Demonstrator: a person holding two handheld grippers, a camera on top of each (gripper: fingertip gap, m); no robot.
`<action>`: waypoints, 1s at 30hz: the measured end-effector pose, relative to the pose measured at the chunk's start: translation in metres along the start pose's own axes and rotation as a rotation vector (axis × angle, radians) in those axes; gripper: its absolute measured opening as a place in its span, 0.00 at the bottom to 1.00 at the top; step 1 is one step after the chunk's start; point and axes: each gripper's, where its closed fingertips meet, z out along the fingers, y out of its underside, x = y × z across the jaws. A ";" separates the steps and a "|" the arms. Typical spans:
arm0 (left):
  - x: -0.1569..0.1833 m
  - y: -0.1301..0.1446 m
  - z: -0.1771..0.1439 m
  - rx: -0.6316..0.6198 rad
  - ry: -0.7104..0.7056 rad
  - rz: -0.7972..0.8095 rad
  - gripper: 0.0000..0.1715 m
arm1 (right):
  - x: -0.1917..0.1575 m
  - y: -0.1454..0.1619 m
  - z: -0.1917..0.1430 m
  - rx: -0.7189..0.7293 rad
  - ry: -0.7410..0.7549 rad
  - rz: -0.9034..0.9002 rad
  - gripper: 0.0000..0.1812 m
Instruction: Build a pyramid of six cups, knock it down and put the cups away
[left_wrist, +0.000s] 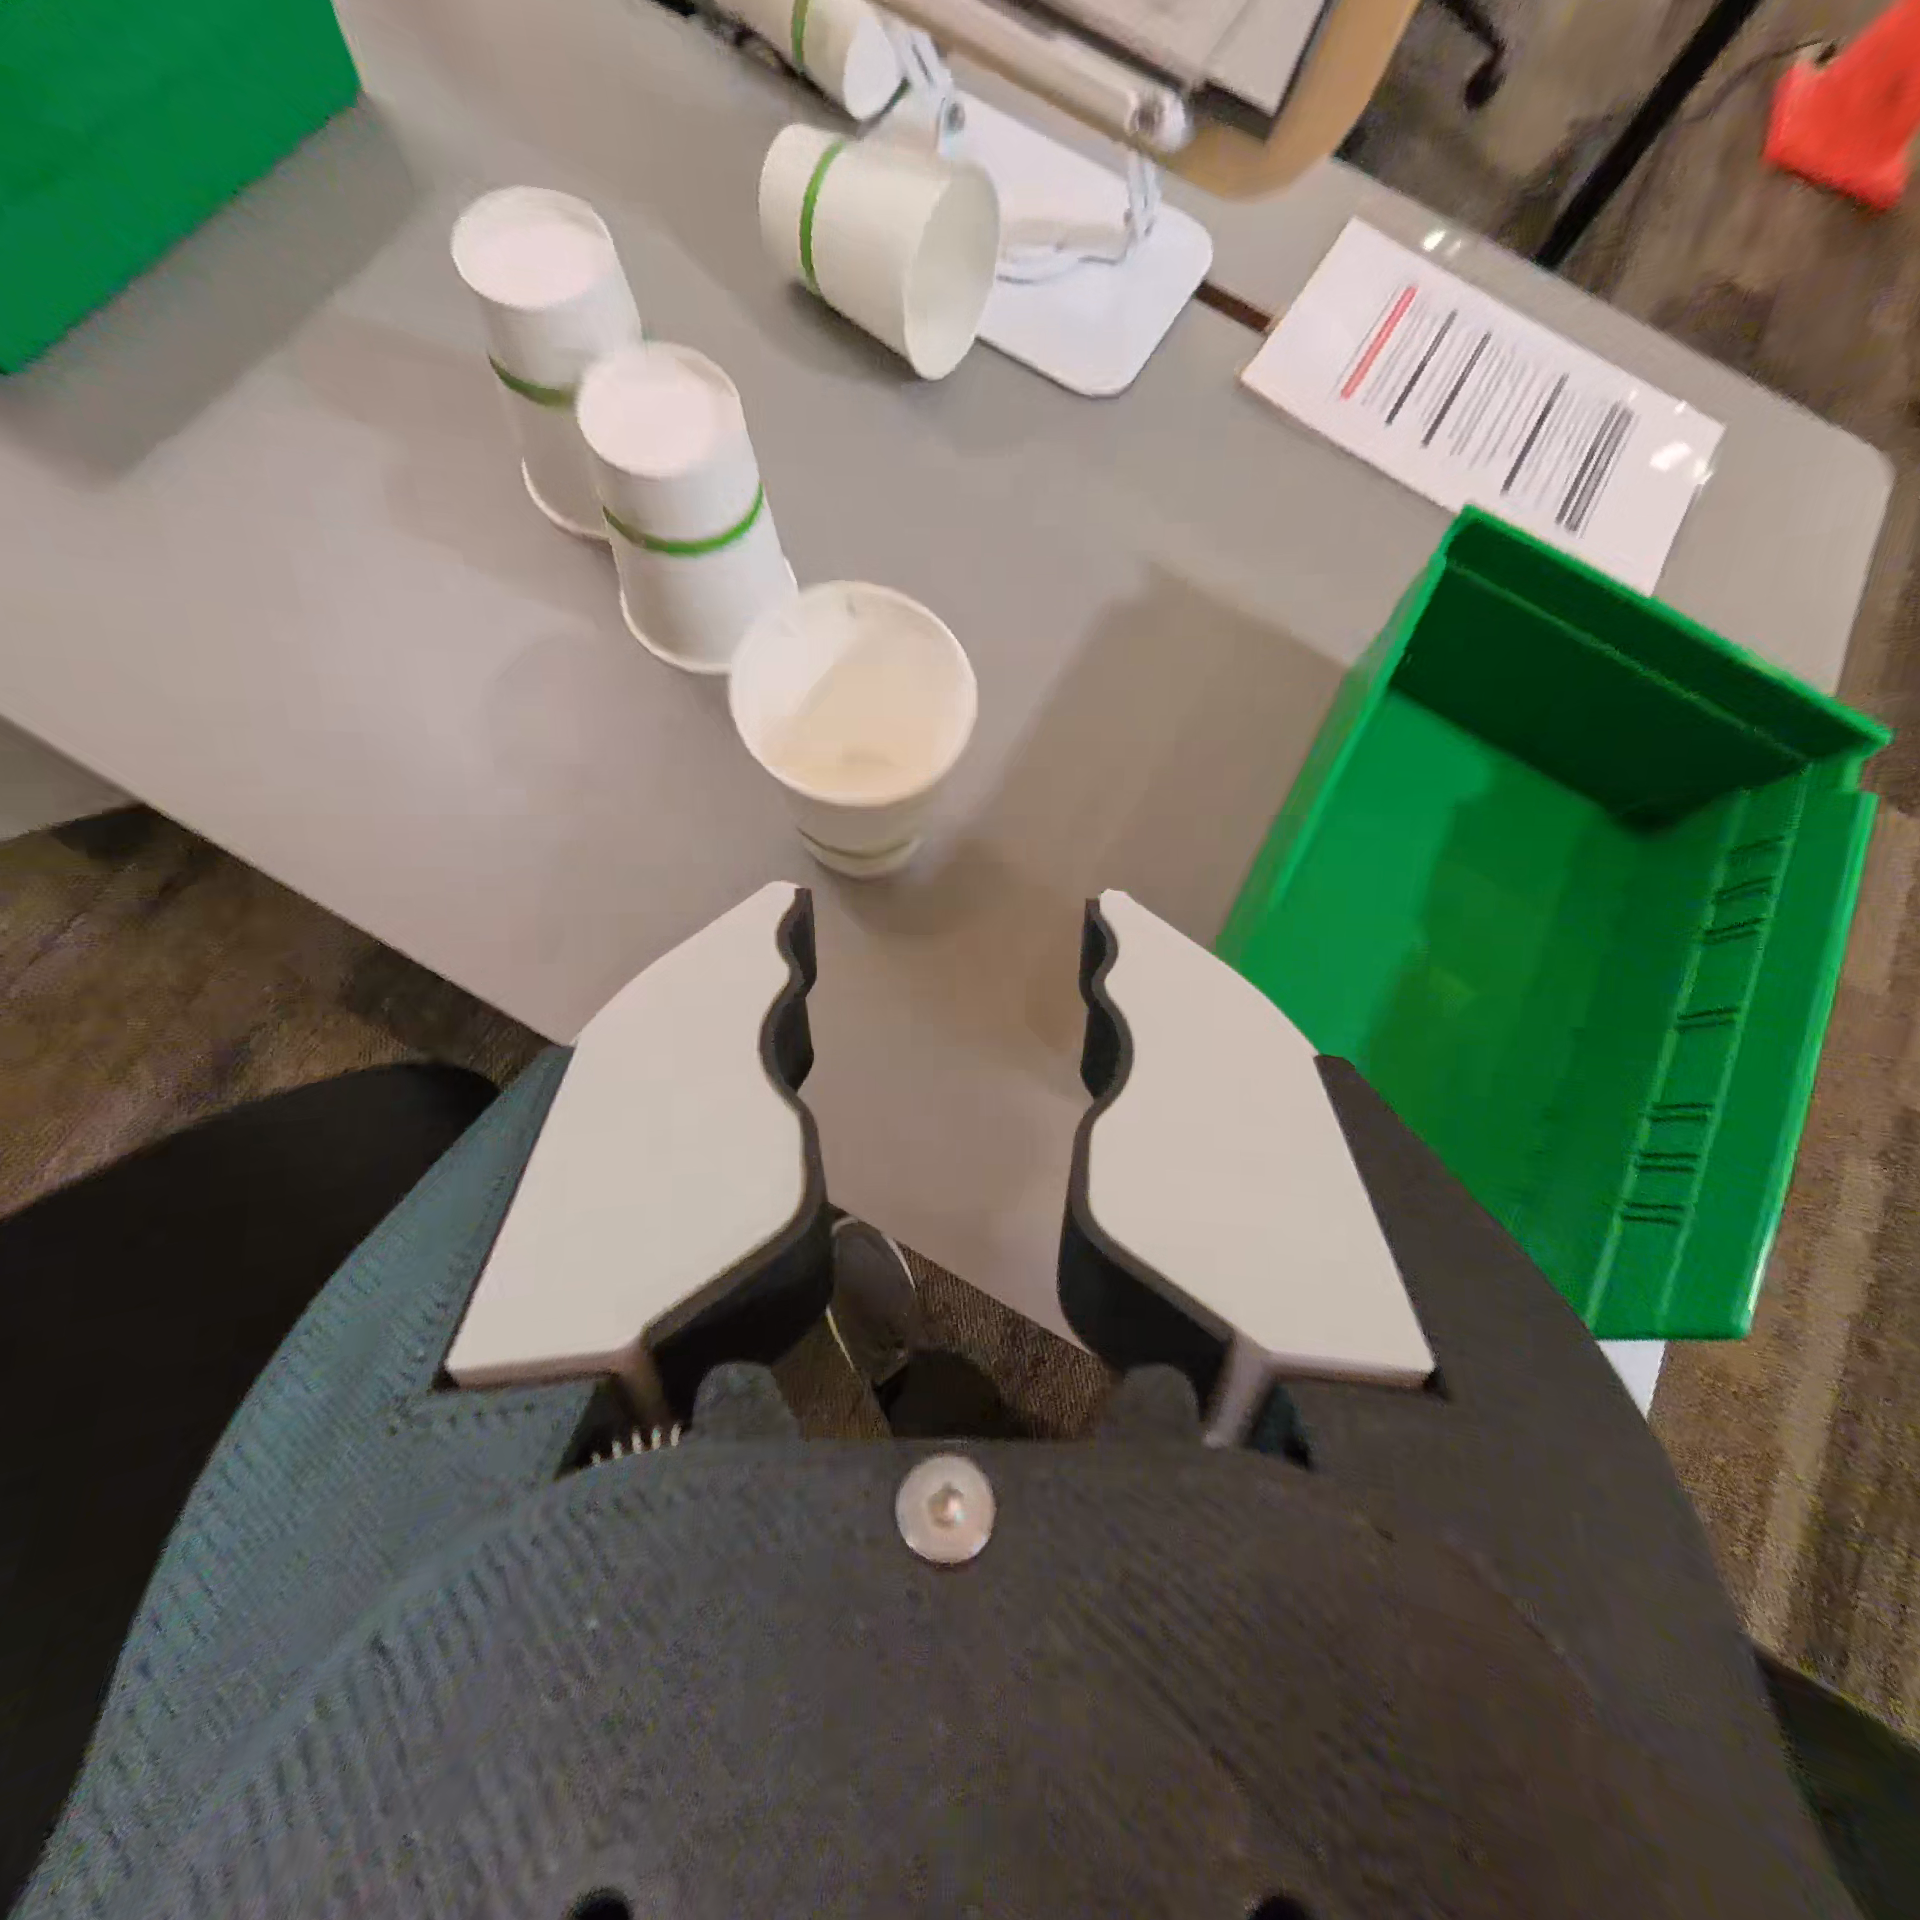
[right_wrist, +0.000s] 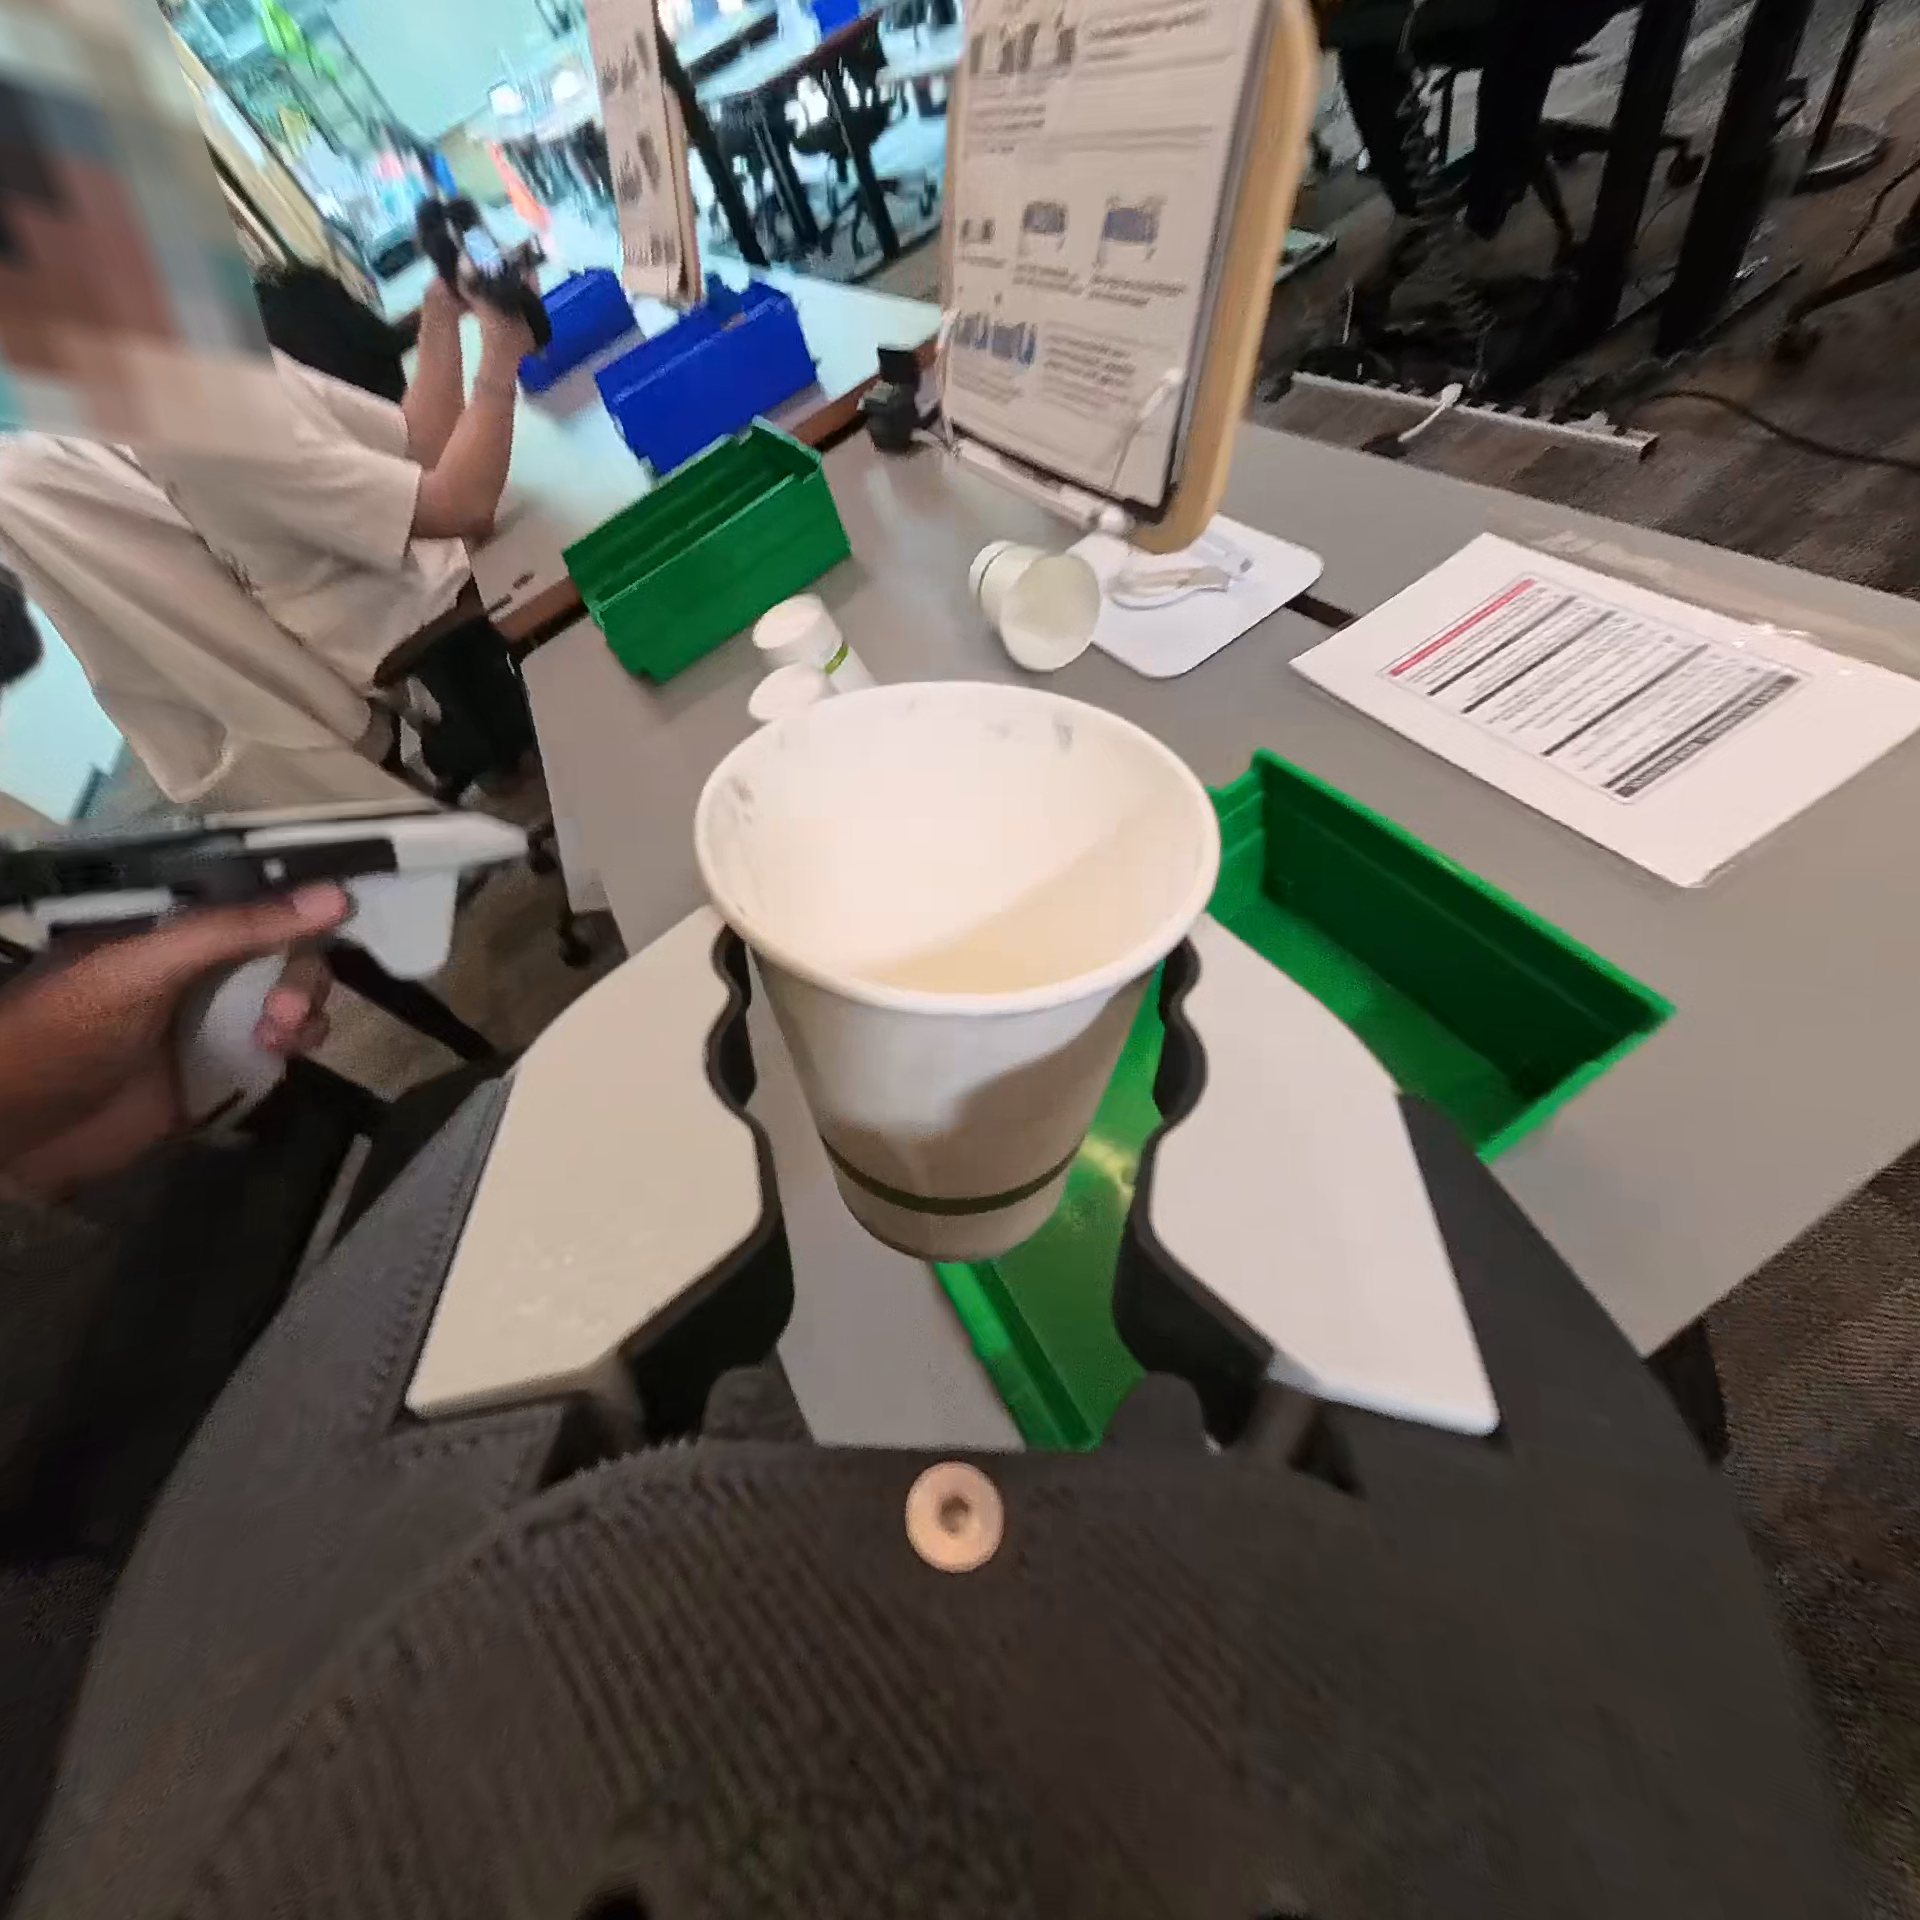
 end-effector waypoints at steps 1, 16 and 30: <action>-0.012 -0.010 0.003 0.013 0.025 0.001 0.30 | -0.013 0.000 0.008 -0.021 0.005 -0.021 0.43; -0.003 -0.050 0.030 -0.058 0.266 0.141 0.29 | -0.044 0.011 0.038 -0.023 0.248 0.009 0.43; -0.049 -0.069 0.074 -0.112 0.289 0.459 0.28 | -0.056 0.046 0.146 0.176 0.163 0.131 0.43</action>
